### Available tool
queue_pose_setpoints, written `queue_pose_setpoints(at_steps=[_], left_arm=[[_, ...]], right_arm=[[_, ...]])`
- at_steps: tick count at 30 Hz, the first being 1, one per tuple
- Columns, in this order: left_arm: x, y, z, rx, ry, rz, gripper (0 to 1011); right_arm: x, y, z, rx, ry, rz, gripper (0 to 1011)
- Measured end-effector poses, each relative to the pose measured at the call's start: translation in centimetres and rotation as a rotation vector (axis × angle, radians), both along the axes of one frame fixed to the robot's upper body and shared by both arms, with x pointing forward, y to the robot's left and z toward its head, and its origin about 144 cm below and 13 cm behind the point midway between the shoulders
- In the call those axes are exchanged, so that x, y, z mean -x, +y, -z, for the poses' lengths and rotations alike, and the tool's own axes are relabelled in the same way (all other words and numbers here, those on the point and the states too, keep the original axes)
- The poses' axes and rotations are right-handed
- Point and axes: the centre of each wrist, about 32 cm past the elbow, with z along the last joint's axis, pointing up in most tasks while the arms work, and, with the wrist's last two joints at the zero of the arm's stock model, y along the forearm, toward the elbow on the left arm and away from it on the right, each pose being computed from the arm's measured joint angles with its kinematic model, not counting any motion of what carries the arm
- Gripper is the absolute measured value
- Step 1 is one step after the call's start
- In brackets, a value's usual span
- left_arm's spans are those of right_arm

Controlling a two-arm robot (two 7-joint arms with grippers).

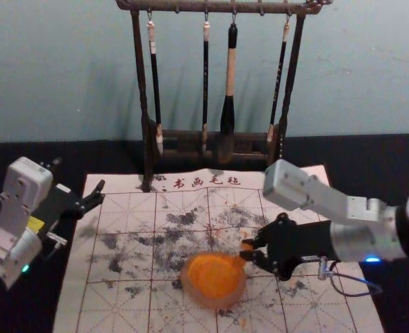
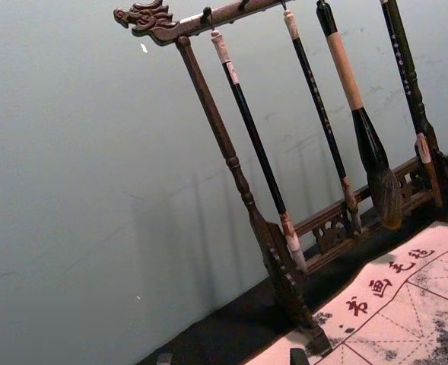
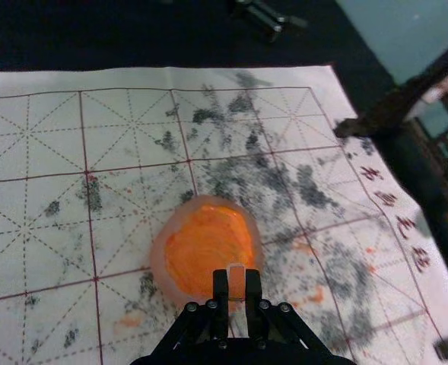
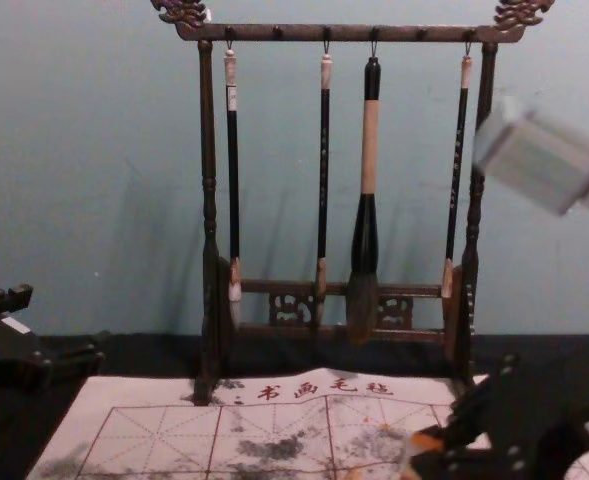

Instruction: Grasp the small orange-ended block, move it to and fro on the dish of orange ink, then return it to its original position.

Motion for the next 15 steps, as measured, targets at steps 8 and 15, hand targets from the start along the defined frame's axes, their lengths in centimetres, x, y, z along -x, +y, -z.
queue_pose_setpoints(at_steps=[8, 15], left_arm=[[0.0, 0.0, 0.0, 0.0, 0.0, 0.0, 1001], [0.0, 0.0, 0.0, 0.0, 0.0, 0.0, 1001]], right_arm=[[1.3, -2.5, -1.0, -0.026, -0.017, 0.08, 88], [2.1, -4.5, -1.5, -0.039, -0.032, 0.149, 88]])
